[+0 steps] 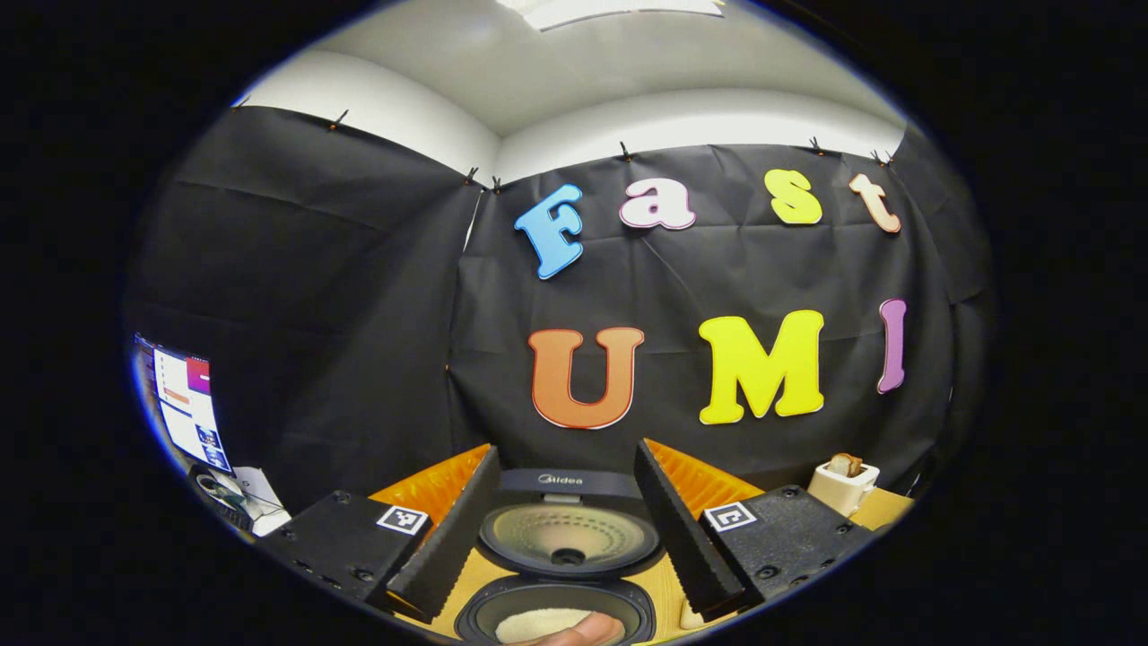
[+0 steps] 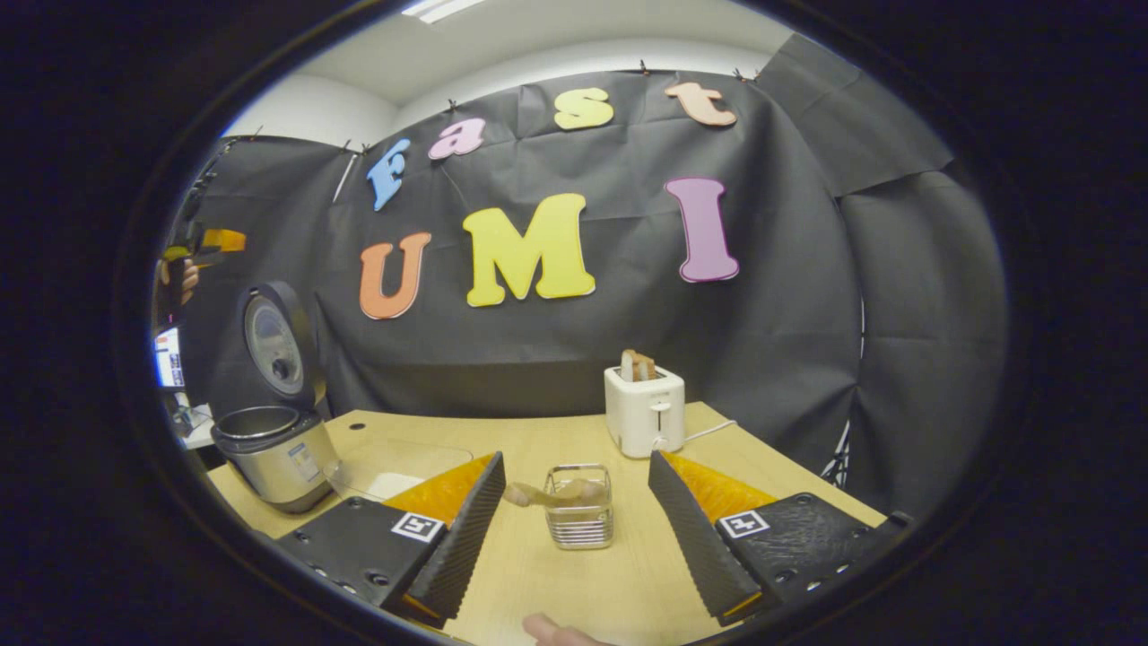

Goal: Close the left gripper, press the button to open the rice cooker; take a wooden spoon from the chopstick holder with the right hand, scoop a spoonful of rice and pour it into the rice cooker, then put the wooden spoon back into the chopstick holder.

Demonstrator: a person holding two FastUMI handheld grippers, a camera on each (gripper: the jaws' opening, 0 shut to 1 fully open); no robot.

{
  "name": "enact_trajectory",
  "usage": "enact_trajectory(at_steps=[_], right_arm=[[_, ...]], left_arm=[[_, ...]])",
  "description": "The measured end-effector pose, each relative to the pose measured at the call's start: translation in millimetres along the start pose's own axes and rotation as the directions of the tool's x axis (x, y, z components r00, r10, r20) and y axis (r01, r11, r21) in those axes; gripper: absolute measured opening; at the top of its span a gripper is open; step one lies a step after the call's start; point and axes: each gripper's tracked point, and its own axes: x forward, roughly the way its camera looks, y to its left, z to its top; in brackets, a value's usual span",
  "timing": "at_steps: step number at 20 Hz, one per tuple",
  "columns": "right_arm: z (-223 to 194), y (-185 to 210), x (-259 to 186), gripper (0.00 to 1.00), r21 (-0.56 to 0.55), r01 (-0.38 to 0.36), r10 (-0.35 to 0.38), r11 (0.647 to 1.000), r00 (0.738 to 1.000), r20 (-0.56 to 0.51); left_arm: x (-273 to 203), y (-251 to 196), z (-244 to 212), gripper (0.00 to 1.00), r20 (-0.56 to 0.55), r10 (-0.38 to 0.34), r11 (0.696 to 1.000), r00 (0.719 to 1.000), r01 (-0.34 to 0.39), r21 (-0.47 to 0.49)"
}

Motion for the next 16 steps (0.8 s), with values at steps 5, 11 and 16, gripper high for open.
enact_trajectory(at_steps=[5, 11, 16], right_arm=[[-10, -7, 9, 0.91, 0.024, 0.000, 0.000, 1.000, 1.000, -0.019], [-8, -11, 11, 0.91, 0.024, -0.008, 0.008, 1.000, 1.000, -0.014], [-2, -14, 6, 0.91, 0.022, -0.009, 0.009, 1.000, 1.000, -0.003]], left_arm=[[72, 6, -21, 0.96, 0.025, 0.008, 1.000, 1.000, -0.009, 0.018], [107, 0, -47, 0.96, -0.015, -0.010, 0.999, 1.000, 0.010, 0.034], [106, 2, -57, 0.96, -0.061, -0.009, 1.000, 0.998, 0.010, 0.022]])
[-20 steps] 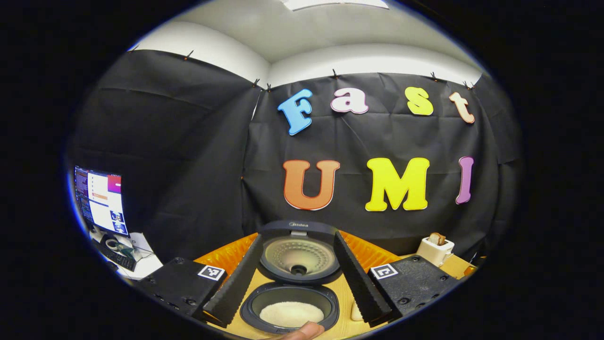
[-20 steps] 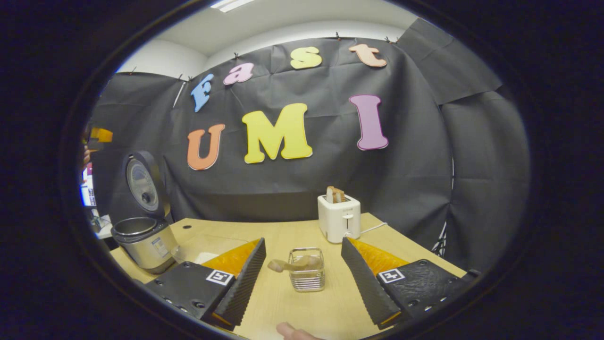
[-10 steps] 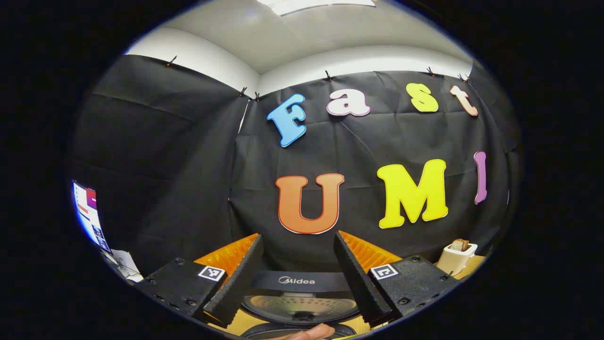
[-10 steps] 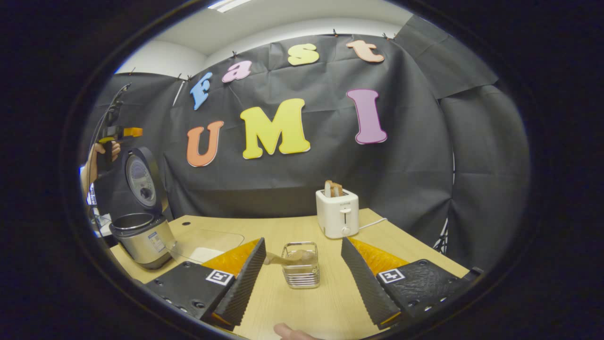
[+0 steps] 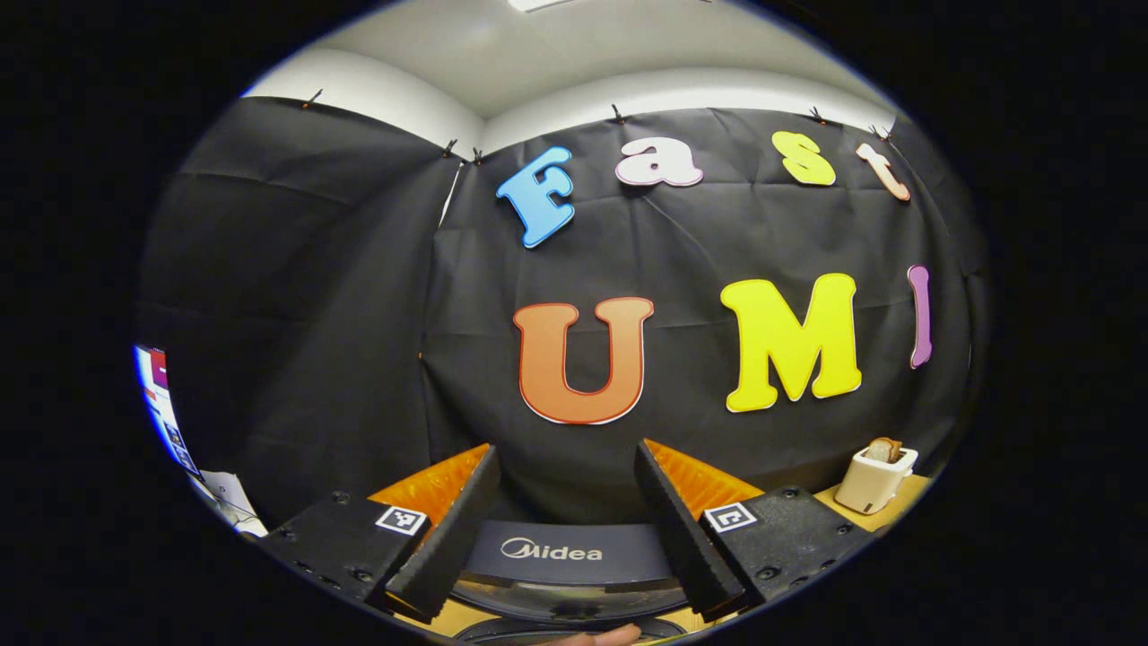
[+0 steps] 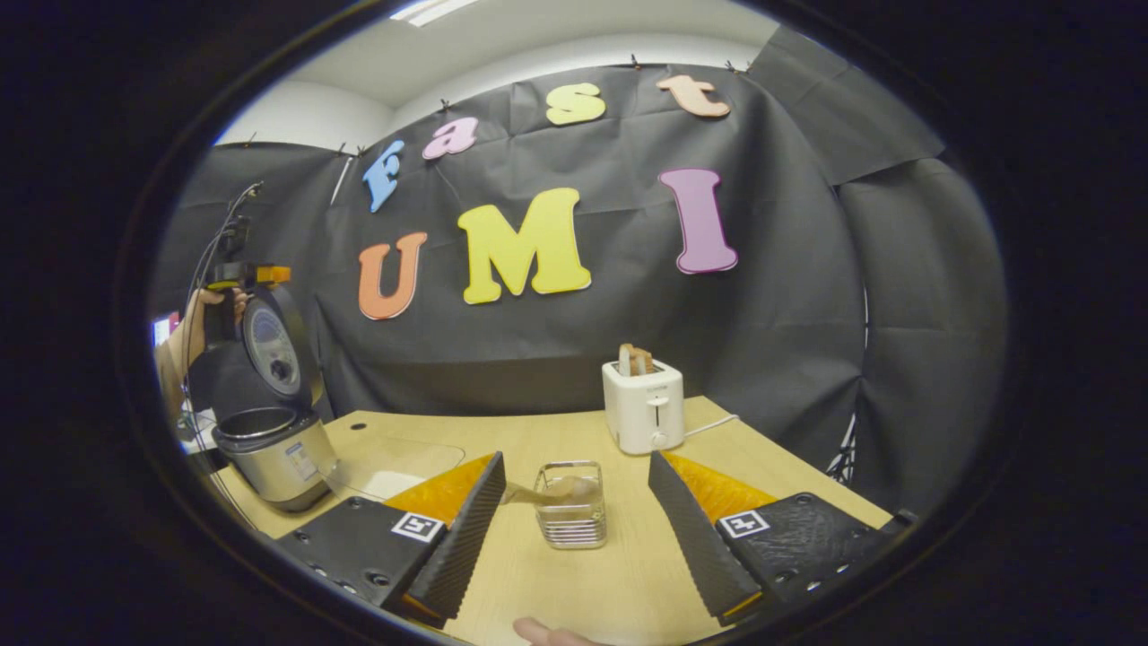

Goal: Close the left gripper, press the button to open the rice cooker; take a wooden spoon from the chopstick holder with the right hand, scoop a spoonful of rice and pour it into the rice cooker, then put the wooden spoon back into the chopstick holder.

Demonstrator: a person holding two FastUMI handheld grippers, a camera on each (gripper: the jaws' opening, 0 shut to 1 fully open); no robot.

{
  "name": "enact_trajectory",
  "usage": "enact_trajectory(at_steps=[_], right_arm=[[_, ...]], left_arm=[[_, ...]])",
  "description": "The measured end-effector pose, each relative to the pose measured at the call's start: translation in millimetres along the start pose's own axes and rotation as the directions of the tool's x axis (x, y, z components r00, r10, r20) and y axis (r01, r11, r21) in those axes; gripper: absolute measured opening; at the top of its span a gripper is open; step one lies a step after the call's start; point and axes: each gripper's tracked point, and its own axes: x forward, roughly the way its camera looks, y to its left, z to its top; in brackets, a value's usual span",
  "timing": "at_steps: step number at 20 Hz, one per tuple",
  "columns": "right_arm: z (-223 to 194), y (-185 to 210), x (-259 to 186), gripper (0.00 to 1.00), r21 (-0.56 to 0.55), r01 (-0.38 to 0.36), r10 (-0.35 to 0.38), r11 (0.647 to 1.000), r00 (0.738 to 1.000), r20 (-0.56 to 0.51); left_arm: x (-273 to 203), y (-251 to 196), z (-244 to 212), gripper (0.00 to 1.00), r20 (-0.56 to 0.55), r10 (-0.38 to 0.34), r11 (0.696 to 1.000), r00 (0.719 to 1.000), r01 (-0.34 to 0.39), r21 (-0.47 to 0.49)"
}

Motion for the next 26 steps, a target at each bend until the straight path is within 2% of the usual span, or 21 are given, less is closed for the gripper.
enact_trajectory(at_steps=[2, 3, 8, 9, 10, 11, 14, 17, 18, 19, 20, 22, 23, 24, 26], right_arm=[[2, 0, -4, 0.90, 0.009, -0.005, 0.005, 1.000, 1.000, 0.001], [2, 4, -6, 0.95, 0.020, -0.019, 0.019, 1.000, 1.000, -0.004], [14, 12, -16, 0.95, 0.082, -0.091, 0.092, 0.992, 0.996, -0.013], [16, 14, -19, 0.90, 0.080, -0.093, 0.094, 0.992, 0.996, -0.008], [19, 15, -22, 0.90, 0.075, -0.093, 0.093, 0.993, 0.996, -0.001], [22, 17, -27, 0.95, 0.070, -0.095, 0.094, 0.993, 0.995, 0.008], [29, 28, -41, 0.95, 0.053, -0.116, 0.114, 0.992, 0.993, 0.033], [33, 35, -50, 0.95, 0.032, -0.126, 0.124, 0.992, 0.991, 0.054], [34, 37, -52, 0.90, 0.029, -0.130, 0.128, 0.991, 0.990, 0.059], [33, 40, -53, 0.90, 0.026, -0.135, 0.133, 0.991, 0.989, 0.059], [33, 43, -54, 0.95, 0.022, -0.139, 0.138, 0.990, 0.989, 0.058], [30, 46, -55, 0.95, 0.016, -0.144, 0.143, 0.989, 0.988, 0.053], [29, 47, -55, 1.00, 0.014, -0.146, 0.145, 0.989, 0.988, 0.051], [28, 47, -54, 0.90, 0.014, -0.147, 0.147, 0.989, 0.988, 0.047], [25, 50, -51, 0.90, 0.011, -0.152, 0.151, 0.988, 0.988, 0.041]], left_arm=[[-10, 2, -3, 0.97, -0.014, 0.006, 1.000, 1.000, -0.006, -0.004], [-17, 2, -5, 0.97, -0.020, 0.009, 1.000, 1.000, -0.009, -0.001], [-61, 5, -15, 0.97, -0.041, 0.020, 1.000, 0.999, -0.020, 0.003], [-72, 4, -19, 0.97, -0.048, 0.020, 1.000, 0.999, -0.020, 0.007], [-81, 5, -22, 0.97, -0.055, 0.020, 1.000, 0.998, -0.020, 0.009], [-92, 6, -27, 0.97, -0.064, 0.023, 1.000, 0.998, -0.022, 0.007], [-122, 6, -45, 0.97, -0.093, 0.020, 1.000, 0.995, -0.018, 0.017], [-150, 6, -68, 0.97, -0.124, 0.019, 1.000, 0.992, -0.018, 0.015], [-158, 5, -76, 0.97, -0.134, 0.019, 1.000, 0.991, -0.017, 0.017], [-166, 5, -84, 0.97, -0.142, 0.015, 1.000, 0.990, -0.013, 0.017], [-173, 5, -93, 0.97, -0.152, 0.011, 1.000, 0.988, -0.009, 0.014], [-185, 4, -112, 0.97, -0.179, 0.006, 1.000, 0.984, -0.004, 0.013], [-191, 2, -123, 0.97, -0.196, 0.003, 1.000, 0.981, 0.001, 0.018], [-197, 1, -134, 0.97, -0.214, -0.001, 1.000, 0.977, 0.005, 0.019], [-206, -1, -152, 0.97, -0.250, -0.009, 1.000, 0.968, 0.014, 0.018]])
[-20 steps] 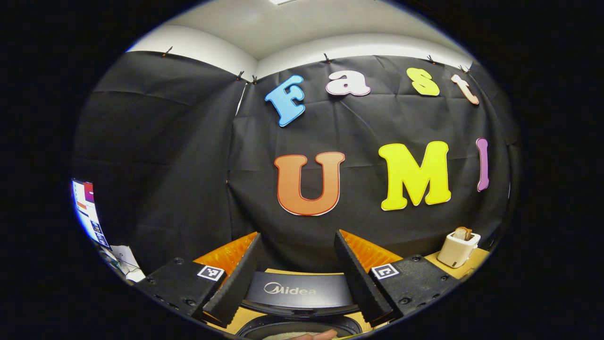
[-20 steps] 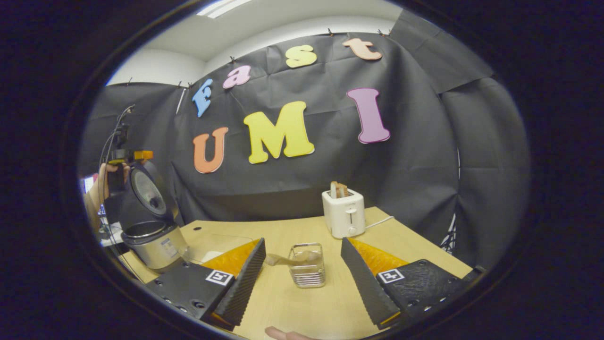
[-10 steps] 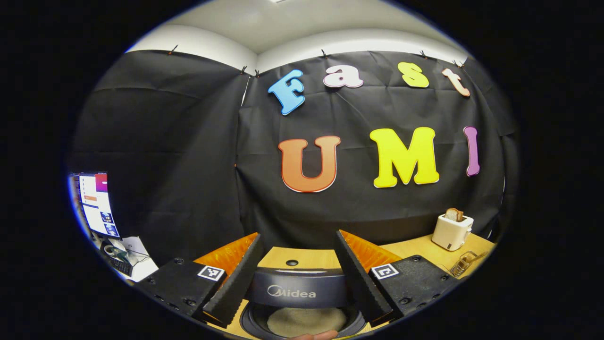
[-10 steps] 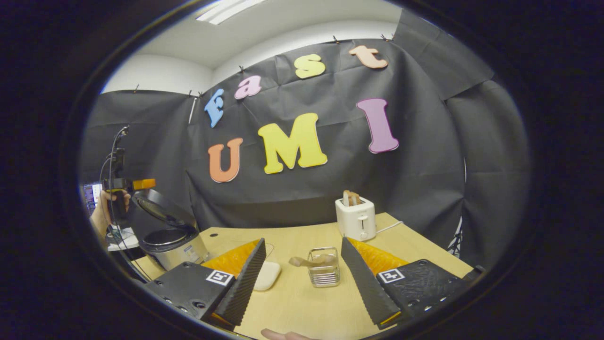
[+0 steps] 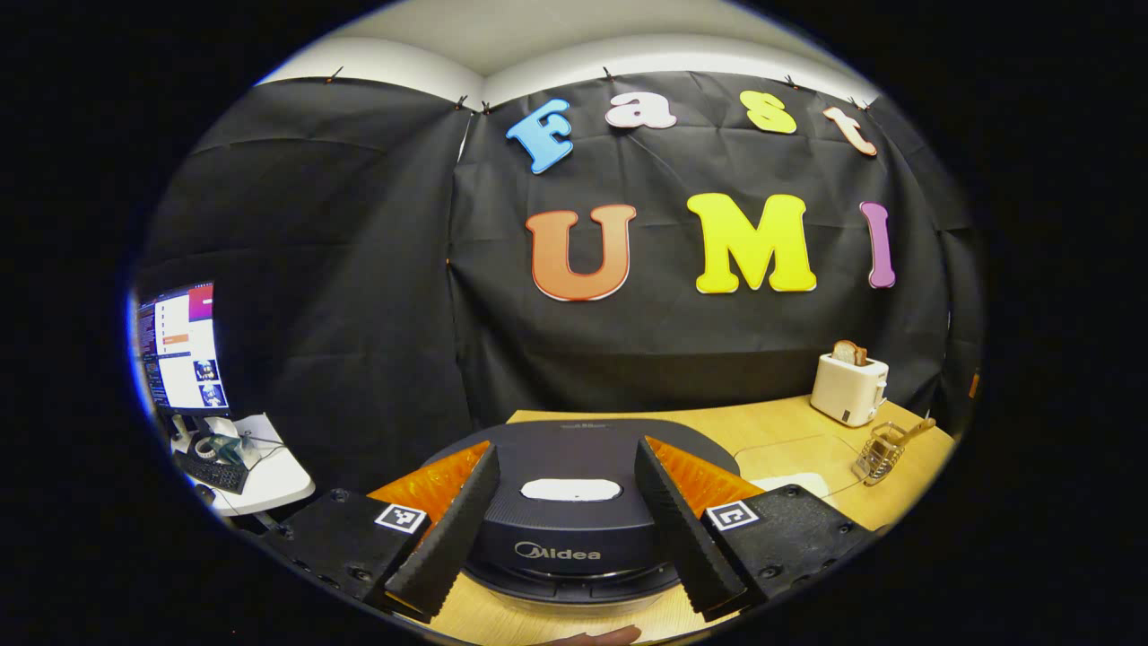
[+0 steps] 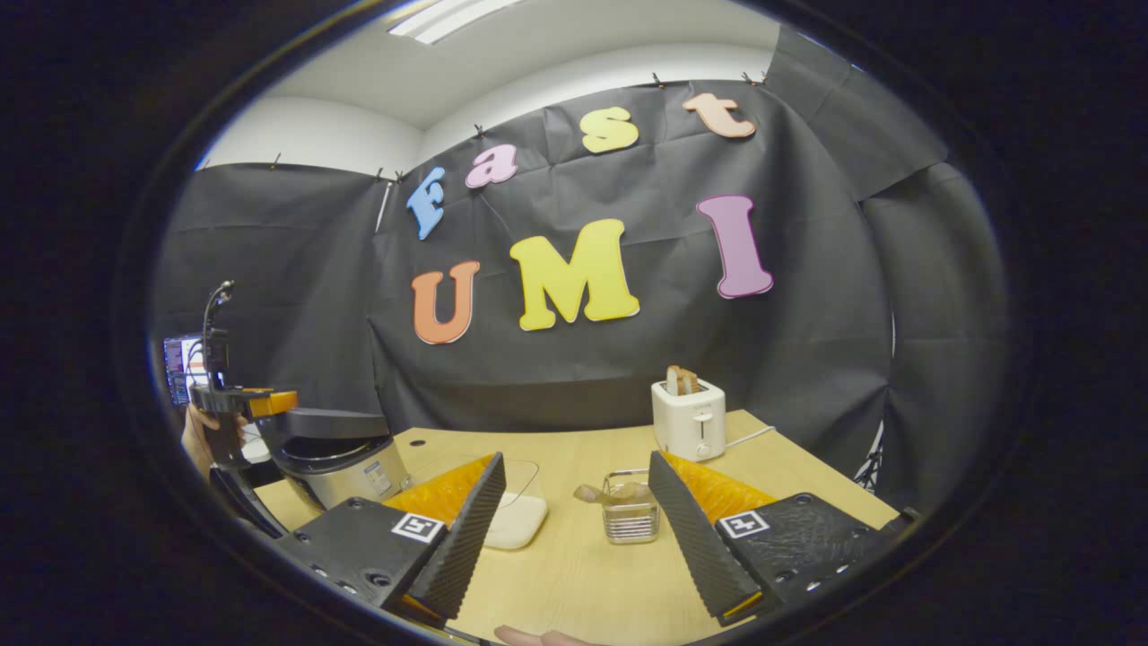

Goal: Close the left gripper, press the button to open the rice cooker; take a wooden spoon from the chopstick holder with the right hand, scoop a spoonful of rice and pour it into the rice cooker, then put the wooden spoon back into the chopstick holder.

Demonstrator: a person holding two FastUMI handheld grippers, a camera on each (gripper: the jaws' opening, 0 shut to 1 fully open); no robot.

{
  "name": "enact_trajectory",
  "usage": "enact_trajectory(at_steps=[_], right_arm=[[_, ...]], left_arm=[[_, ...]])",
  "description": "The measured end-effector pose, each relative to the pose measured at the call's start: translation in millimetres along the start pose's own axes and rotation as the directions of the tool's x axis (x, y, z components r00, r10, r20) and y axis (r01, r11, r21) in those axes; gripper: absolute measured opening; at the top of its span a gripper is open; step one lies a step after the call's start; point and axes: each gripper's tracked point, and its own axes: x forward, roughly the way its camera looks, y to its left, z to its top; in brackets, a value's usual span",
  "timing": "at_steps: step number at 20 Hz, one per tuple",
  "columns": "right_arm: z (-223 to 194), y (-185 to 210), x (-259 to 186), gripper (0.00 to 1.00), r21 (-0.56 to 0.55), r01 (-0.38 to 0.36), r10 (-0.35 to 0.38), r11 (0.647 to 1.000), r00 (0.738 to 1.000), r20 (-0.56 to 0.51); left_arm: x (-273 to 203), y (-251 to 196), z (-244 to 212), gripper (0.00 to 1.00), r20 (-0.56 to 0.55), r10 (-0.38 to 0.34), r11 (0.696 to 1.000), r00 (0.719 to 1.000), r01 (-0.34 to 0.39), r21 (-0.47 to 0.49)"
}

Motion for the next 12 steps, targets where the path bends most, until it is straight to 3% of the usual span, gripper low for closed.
enact_trajectory(at_steps=[6, 10, 12], right_arm=[[-6, 4, 1, 0.90, -0.016, -0.002, 0.002, 1.000, 1.000, -0.016], [-14, 9, -2, 0.90, -0.015, -0.022, 0.022, 1.000, 0.999, -0.026], [-14, 15, -3, 0.95, -0.013, -0.039, 0.039, 0.999, 0.999, -0.031]], left_arm=[[-4, -1, -36, 0.98, -0.067, -0.012, 1.000, 0.998, 0.011, -0.015], [-6, -1, -34, 0.98, -0.041, 0.004, 1.000, 0.999, -0.004, -0.018], [-8, -1, -36, 0.97, -0.044, 0.012, 1.000, 0.999, -0.013, -0.022]])
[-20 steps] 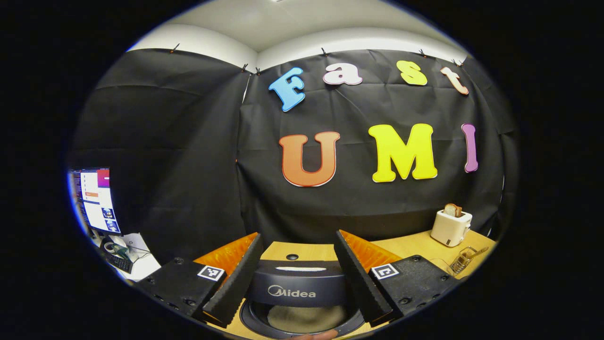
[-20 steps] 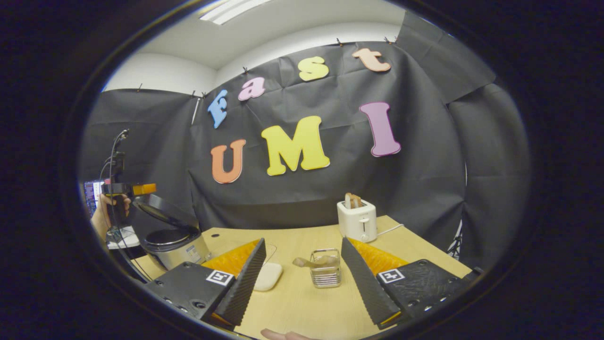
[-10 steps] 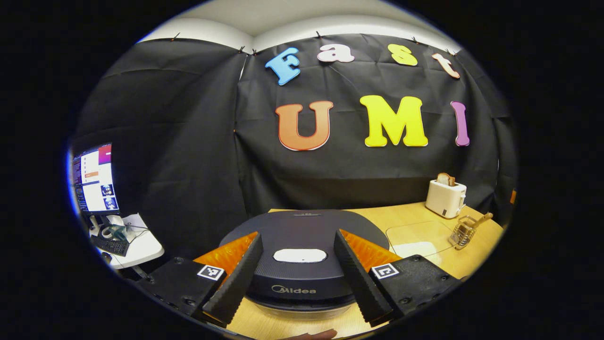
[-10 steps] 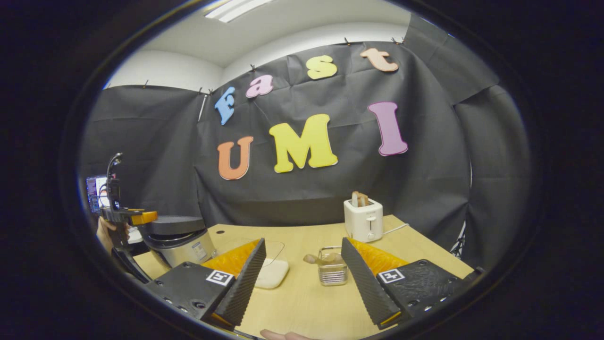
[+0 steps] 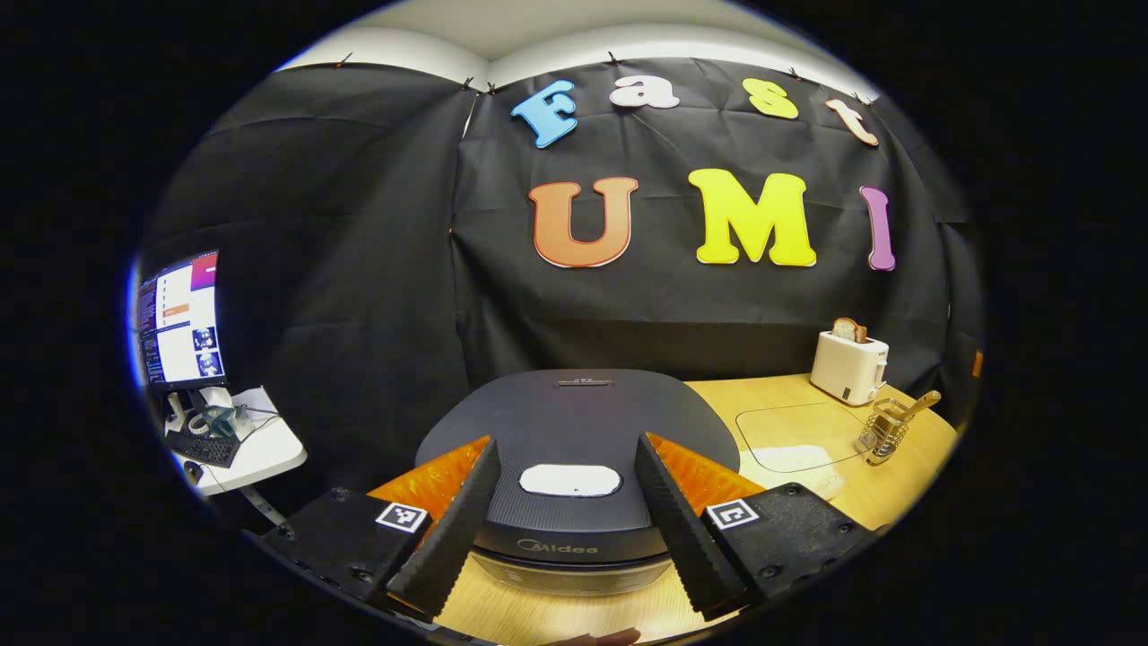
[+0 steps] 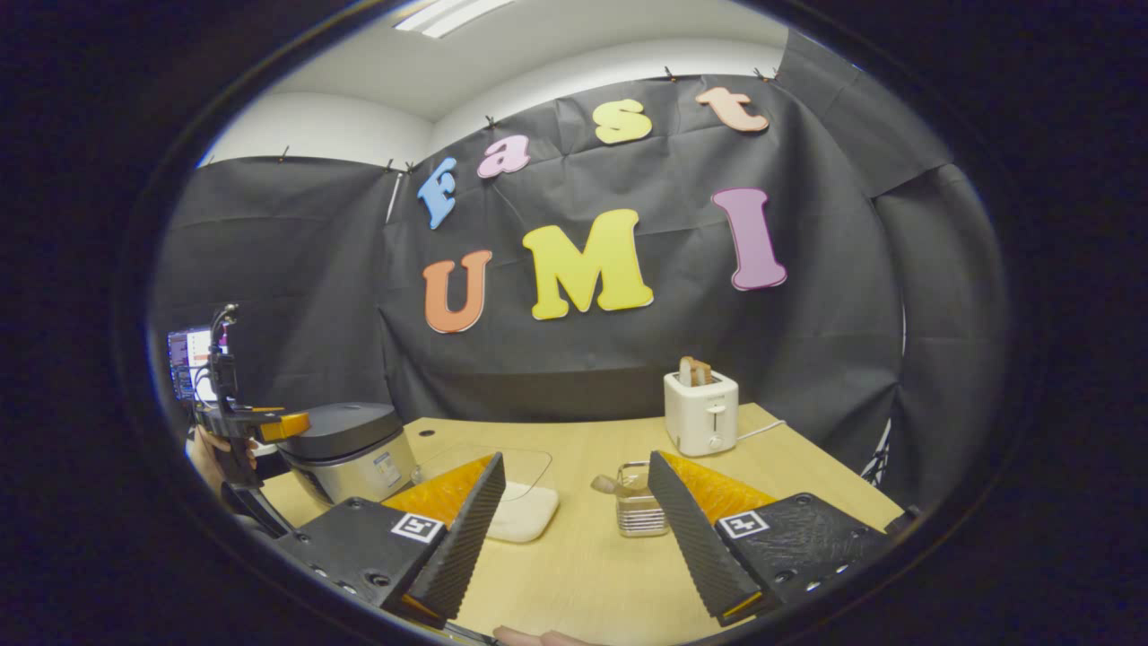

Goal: Close the left gripper, press the button to open the rice cooker; take a wooden spoon from the chopstick holder with the right hand, scoop a spoonful of rice and pour it into the rice cooker, then put the wooden spoon back into the chopstick holder.

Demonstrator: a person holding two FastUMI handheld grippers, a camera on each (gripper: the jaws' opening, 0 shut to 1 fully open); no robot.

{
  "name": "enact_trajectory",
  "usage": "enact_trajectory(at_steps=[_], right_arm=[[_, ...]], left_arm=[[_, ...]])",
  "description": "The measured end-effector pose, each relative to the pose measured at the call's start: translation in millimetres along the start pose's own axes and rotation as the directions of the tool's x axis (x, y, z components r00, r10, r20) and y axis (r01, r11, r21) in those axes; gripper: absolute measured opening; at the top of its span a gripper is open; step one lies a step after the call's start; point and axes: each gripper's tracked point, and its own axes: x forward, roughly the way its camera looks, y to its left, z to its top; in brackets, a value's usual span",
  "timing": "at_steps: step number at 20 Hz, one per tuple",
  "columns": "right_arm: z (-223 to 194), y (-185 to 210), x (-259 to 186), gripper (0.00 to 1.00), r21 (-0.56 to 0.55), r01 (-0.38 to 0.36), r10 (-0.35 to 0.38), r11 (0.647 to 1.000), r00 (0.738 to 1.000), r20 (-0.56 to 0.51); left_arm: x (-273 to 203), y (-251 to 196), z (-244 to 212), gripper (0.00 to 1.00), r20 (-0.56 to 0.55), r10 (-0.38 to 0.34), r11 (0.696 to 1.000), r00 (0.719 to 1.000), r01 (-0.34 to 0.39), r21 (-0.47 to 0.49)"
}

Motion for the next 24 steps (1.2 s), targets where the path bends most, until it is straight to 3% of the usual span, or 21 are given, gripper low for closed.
enact_trajectory(at_steps=[10, 12, 13, 15, 16, 18, 20, 22, 24], right_arm=[[-1, 7, -6, 0.90, -0.014, -0.014, 0.014, 1.000, 1.000, 0.004], [1, 9, -7, 0.95, -0.018, -0.015, 0.015, 1.000, 1.000, 0.008], [0, 9, -8, 0.90, -0.019, -0.015, 0.016, 1.000, 1.000, 0.007], [0, 12, -11, 0.90, -0.023, -0.020, 0.020, 1.000, 1.000, 0.004], [0, 12, -13, 0.95, -0.024, -0.020, 0.020, 1.000, 1.000, 0.005], [1, 12, -17, 0.90, -0.028, -0.019, 0.019, 0.999, 1.000, 0.006], [1, 13, -20, 1.00, -0.030, -0.017, 0.017, 0.999, 1.000, 0.003], [1, 12, -24, 0.90, -0.036, -0.016, 0.017, 0.999, 1.000, 0.004], [2, 10, -30, 0.95, -0.041, -0.011, 0.011, 0.999, 1.000, 0.007]], left_arm=[[-18, -2, -11, 0.95, -0.058, 0.033, 0.999, 0.998, -0.033, -0.009], [-19, -2, -11, 0.93, -0.043, 0.040, 0.999, 0.998, -0.040, 0.004], [-20, -3, -11, 0.93, -0.040, 0.041, 0.999, 0.998, -0.041, 0.002], [-22, -2, -10, 0.92, -0.031, 0.046, 0.999, 0.998, -0.046, -0.021], [-23, -4, -8, 0.92, -0.018, 0.049, 0.999, 0.999, -0.049, -0.013], [-28, -4, -8, 0.90, -0.015, 0.066, 0.998, 0.998, -0.066, -0.012], [-36, -10, -8, 0.89, -0.017, 0.068, 0.997, 0.998, -0.068, -0.030], [-46, -24, -3, 0.89, -0.002, 0.051, 0.997, 0.999, -0.051, -0.050], [-59, -33, 3, 0.88, 0.019, 0.056, 0.997, 0.998, -0.056, -0.045]])
